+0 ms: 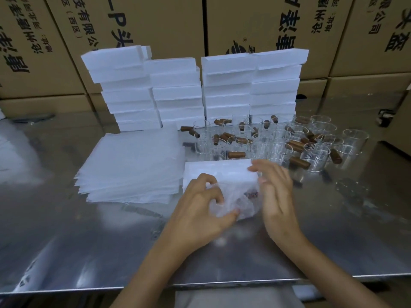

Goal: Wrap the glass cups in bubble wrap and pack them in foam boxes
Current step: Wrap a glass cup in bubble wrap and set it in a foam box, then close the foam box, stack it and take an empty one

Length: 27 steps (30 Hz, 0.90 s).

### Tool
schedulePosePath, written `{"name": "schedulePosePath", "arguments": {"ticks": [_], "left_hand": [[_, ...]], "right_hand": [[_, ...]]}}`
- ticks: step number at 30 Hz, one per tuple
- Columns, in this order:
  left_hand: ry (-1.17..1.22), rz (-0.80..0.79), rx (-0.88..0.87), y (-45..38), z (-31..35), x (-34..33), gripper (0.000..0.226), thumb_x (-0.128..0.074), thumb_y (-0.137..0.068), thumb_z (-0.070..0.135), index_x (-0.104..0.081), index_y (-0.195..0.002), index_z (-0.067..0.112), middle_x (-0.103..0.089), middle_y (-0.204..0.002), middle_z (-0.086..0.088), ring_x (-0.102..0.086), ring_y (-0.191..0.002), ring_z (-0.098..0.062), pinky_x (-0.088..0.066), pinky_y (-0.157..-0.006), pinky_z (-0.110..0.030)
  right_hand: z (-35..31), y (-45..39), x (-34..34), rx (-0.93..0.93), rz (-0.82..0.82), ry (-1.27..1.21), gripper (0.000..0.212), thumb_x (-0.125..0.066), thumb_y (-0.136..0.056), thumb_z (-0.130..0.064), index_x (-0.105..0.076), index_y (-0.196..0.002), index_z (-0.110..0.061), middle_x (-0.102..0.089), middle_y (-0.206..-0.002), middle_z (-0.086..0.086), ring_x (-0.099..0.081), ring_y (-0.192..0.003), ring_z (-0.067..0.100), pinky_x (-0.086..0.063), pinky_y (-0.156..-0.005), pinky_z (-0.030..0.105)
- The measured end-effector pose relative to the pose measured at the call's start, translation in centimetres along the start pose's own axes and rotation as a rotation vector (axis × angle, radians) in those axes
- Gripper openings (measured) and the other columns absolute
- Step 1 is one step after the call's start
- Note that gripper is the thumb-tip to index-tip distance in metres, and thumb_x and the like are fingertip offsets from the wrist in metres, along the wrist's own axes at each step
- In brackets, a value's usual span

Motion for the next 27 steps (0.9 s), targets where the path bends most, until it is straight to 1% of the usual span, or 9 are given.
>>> {"name": "schedulePosePath", "arguments": {"ticks": [2, 4, 8, 12, 15, 17, 21, 24, 27], "left_hand": [[0.070, 0.115, 0.005, -0.5, 0.1, 2.2, 0.034, -0.074, -0.074, 0.047, -0.046, -0.087, 0.032, -0.046, -0.100, 0.018, -0.049, -0.097, 0.001, -0.033, -0.077, -0.007], [0.142, 0.202, 0.010, -1.5, 0.1, 4.4, 0.039, -0.071, -0.077, 0.046, -0.042, -0.103, 0.041, -0.047, -0.104, 0.020, -0.051, -0.099, 0.002, -0.034, -0.076, -0.004], [0.106, 0.130, 0.026, -5.1, -0.6, 5.9, 0.054, -0.064, -0.089, 0.044, -0.038, -0.135, 0.051, -0.040, -0.121, 0.020, -0.045, -0.103, 0.008, -0.032, -0.082, 0.002], [-0.127, -0.104, 0.070, -7.3, -2.3, 3.5, 0.052, -0.062, -0.093, 0.042, -0.043, -0.142, 0.038, -0.040, -0.131, 0.008, -0.050, -0.114, -0.011, -0.037, -0.086, -0.019], [-0.253, -0.230, 0.084, -7.6, -3.1, 1.6, 0.055, -0.061, -0.094, 0.040, -0.043, -0.145, 0.033, -0.039, -0.140, -0.001, -0.049, -0.125, -0.022, -0.039, -0.097, -0.030], [-0.271, -0.252, 0.089, -7.5, -3.4, 1.0, 0.055, -0.062, -0.095, 0.037, -0.042, -0.146, 0.032, -0.037, -0.143, -0.002, -0.048, -0.128, -0.024, -0.040, -0.100, -0.033], [-0.277, -0.320, 0.124, -7.1, -3.8, 0.1, 0.057, -0.059, -0.096, 0.039, -0.039, -0.149, 0.036, -0.038, -0.142, -0.001, -0.048, -0.127, -0.024, -0.038, -0.100, -0.031], [-0.318, -0.313, 0.153, -7.0, -3.6, -0.5, 0.057, -0.055, -0.097, 0.040, -0.037, -0.151, 0.036, -0.037, -0.145, -0.004, -0.045, -0.130, -0.026, -0.038, -0.105, -0.035], [-0.380, -0.285, 0.187, -7.0, -3.0, -0.7, 0.058, -0.057, -0.096, 0.041, -0.037, -0.151, 0.035, -0.038, -0.143, -0.006, -0.047, -0.129, -0.029, -0.044, -0.105, -0.041]], "right_hand": [[1.5, -0.5, 0.6, -0.108, 0.061, 0.005, 0.034, -0.035, -0.088, -0.025, -0.061, -0.110, -0.024, -0.057, -0.116, -0.022, -0.046, -0.118, 0.002, -0.037, -0.105, 0.037], [2.3, -0.7, -0.2, -0.139, -0.003, 0.119, 0.036, -0.038, -0.086, -0.018, -0.060, -0.113, -0.027, -0.054, -0.127, -0.015, -0.043, -0.126, 0.011, -0.033, -0.111, 0.040], [3.6, -0.5, -2.0, -0.162, -0.148, 0.235, 0.041, -0.041, -0.087, -0.022, -0.070, -0.116, -0.024, -0.044, -0.146, -0.012, -0.026, -0.138, 0.005, -0.016, -0.107, 0.021], [5.2, -0.4, -2.3, -0.215, -0.181, 0.351, 0.024, -0.058, -0.088, -0.014, -0.069, -0.107, -0.023, -0.048, -0.146, -0.002, -0.031, -0.138, 0.015, -0.022, -0.110, 0.031], [5.5, -0.3, -2.5, -0.251, -0.200, 0.398, 0.028, -0.048, -0.083, -0.029, -0.065, -0.105, -0.024, -0.050, -0.141, -0.004, -0.034, -0.134, 0.017, -0.026, -0.104, 0.034], [5.5, -0.3, -2.6, -0.254, -0.206, 0.421, 0.033, -0.041, -0.078, -0.033, -0.062, -0.102, -0.026, -0.051, -0.135, -0.007, -0.035, -0.130, 0.014, -0.025, -0.095, 0.030], [5.2, -0.4, -2.6, -0.226, -0.205, 0.428, 0.020, -0.040, -0.076, -0.031, -0.050, -0.094, -0.032, -0.052, -0.121, -0.011, -0.039, -0.120, 0.014, -0.021, -0.085, 0.027], [5.1, -0.4, -2.5, -0.236, -0.198, 0.370, 0.015, -0.045, -0.073, -0.034, -0.051, -0.086, -0.029, -0.054, -0.126, -0.009, -0.040, -0.124, 0.015, -0.027, -0.092, 0.030], [4.9, -1.0, -2.1, -0.263, -0.156, 0.281, 0.010, -0.051, -0.070, -0.039, -0.052, -0.068, -0.029, -0.056, -0.128, -0.009, -0.043, -0.125, 0.015, -0.029, -0.099, 0.031]]}}
Point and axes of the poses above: each hand's wrist, its own y-axis away from the middle knuckle, its own x-axis out of the back of the hand, z = x × y, the point moved 8 cm from there along -y, towards the middle knuckle
